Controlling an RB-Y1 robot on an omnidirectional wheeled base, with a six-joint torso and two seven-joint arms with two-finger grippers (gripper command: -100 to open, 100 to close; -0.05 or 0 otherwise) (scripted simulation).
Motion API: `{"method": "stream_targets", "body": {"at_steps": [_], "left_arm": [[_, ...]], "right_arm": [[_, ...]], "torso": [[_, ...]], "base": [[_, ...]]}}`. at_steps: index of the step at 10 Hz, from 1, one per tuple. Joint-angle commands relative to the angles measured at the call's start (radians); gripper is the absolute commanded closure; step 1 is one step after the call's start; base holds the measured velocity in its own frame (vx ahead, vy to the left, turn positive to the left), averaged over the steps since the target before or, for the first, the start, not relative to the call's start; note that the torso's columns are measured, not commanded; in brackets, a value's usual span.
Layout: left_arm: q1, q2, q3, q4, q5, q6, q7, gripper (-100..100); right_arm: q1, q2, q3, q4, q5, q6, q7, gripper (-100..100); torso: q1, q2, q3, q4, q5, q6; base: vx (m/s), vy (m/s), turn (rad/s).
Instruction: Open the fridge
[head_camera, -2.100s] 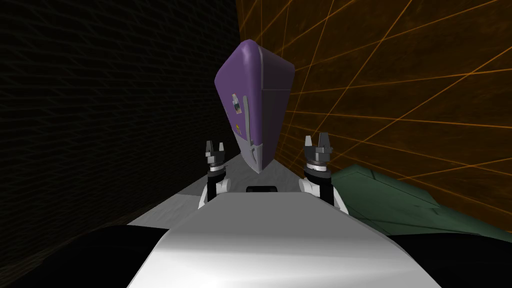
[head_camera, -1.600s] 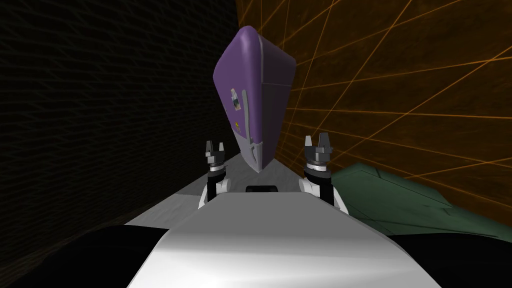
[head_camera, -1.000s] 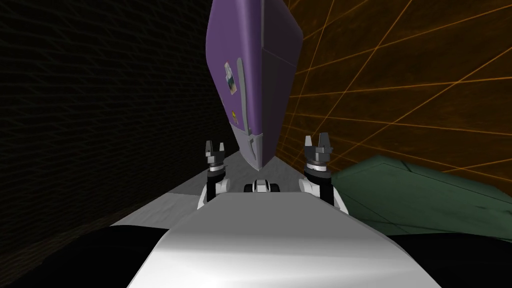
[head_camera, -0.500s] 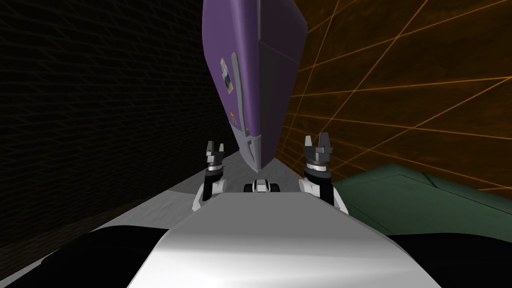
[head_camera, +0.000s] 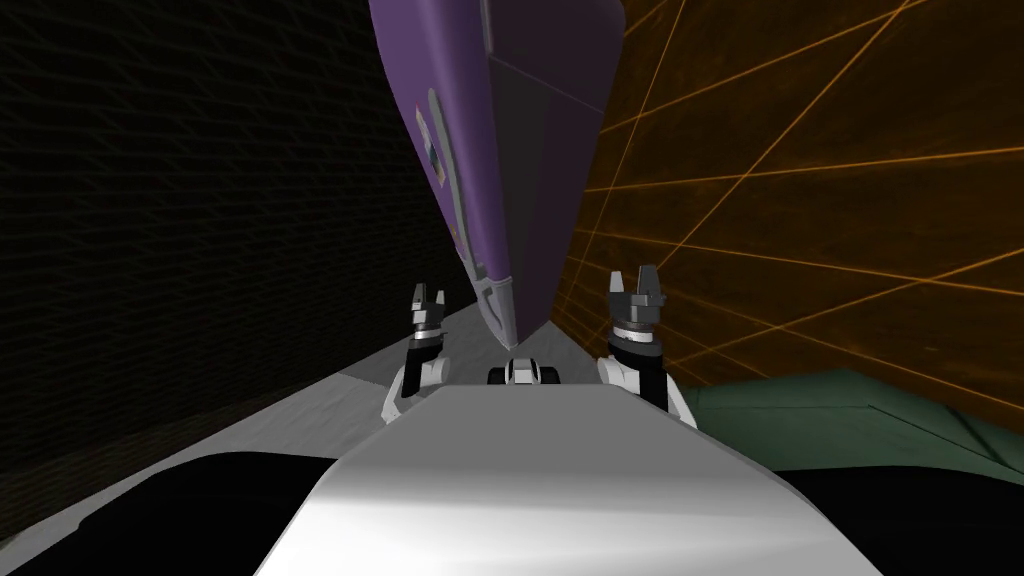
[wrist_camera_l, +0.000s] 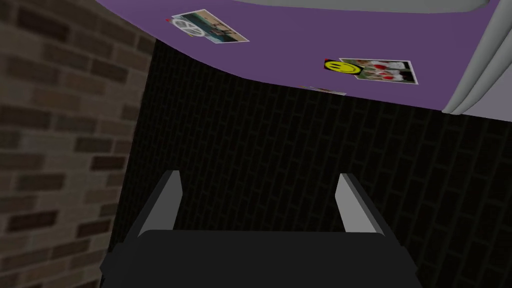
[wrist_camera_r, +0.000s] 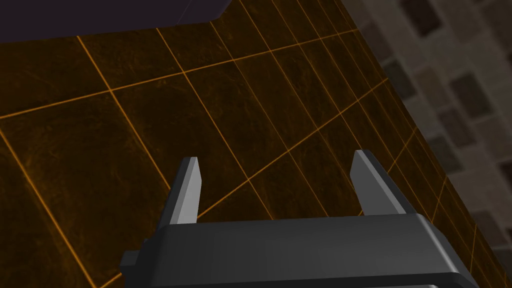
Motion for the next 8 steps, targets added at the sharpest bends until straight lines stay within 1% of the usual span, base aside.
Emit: {"method": "stream_targets", "body": {"at_steps": [1,3,4,8], "left_arm": [[-0.005,-0.012,0.025,0.021,0.023,0.029,-0.002,-100],[-0.013,-0.017,0.050,0.043,0.046,0.060,-0.004,-100],[-0.015,-0.015,0.056,0.048,0.051,0.068,-0.005,-100],[-0.029,0.010,0.101,0.086,0.092,0.124,-0.009,-100]], "right_arm": [[0.000,0.000,0.000,0.000,0.000,0.000,0.000,0],[0.000,0.000,0.000,0.000,0.000,0.000,0.000,0],[0.000,0.000,0.000,0.000,0.000,0.000,0.000,0],[0.000,0.000,0.000,0.000,0.000,0.000,0.000,0]], "torso": [[0.000,-0.001,-0.001,0.000,0.000,0.000],[-0.003,0.001,0.000,0.000,-0.001,0.000],[-0.003,-0.002,-0.001,0.000,-0.001,0.000],[-0.002,-0.001,0.000,0.000,0.000,0.000]], "base": [[0.099,-0.183,0.088],[0.107,-0.191,0.111],[0.117,-0.175,0.118],[0.099,-0.199,0.118]]}}
